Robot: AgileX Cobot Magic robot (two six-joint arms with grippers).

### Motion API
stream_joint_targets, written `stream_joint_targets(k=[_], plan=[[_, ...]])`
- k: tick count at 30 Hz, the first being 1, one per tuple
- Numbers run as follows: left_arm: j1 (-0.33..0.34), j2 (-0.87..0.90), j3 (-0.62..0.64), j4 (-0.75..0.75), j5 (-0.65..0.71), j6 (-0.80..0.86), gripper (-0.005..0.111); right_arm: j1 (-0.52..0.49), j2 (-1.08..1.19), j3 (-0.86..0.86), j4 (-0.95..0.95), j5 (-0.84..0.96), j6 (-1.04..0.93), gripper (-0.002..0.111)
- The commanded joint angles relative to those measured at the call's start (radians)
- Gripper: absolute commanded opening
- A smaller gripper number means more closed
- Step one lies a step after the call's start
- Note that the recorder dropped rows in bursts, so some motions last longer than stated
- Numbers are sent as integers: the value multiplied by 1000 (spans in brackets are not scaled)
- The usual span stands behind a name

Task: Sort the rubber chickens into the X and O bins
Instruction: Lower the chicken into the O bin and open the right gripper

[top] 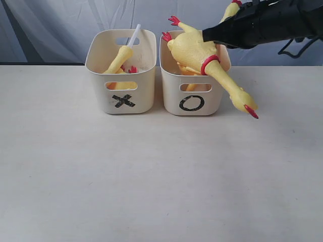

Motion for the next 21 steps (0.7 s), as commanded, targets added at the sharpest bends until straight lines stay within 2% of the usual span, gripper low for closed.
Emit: stream_joint_targets(k=[1,10,21], plan=[[0,-8,6,3,-1,-2,0,60,39,-6,19,-132,-102,0],[0,-8,6,3,-1,-2,0,151,130,-13,5,-383,-123,0],[0,-8,6,3,-1,-2,0,163,202,-117,5,-426,-120,0]])
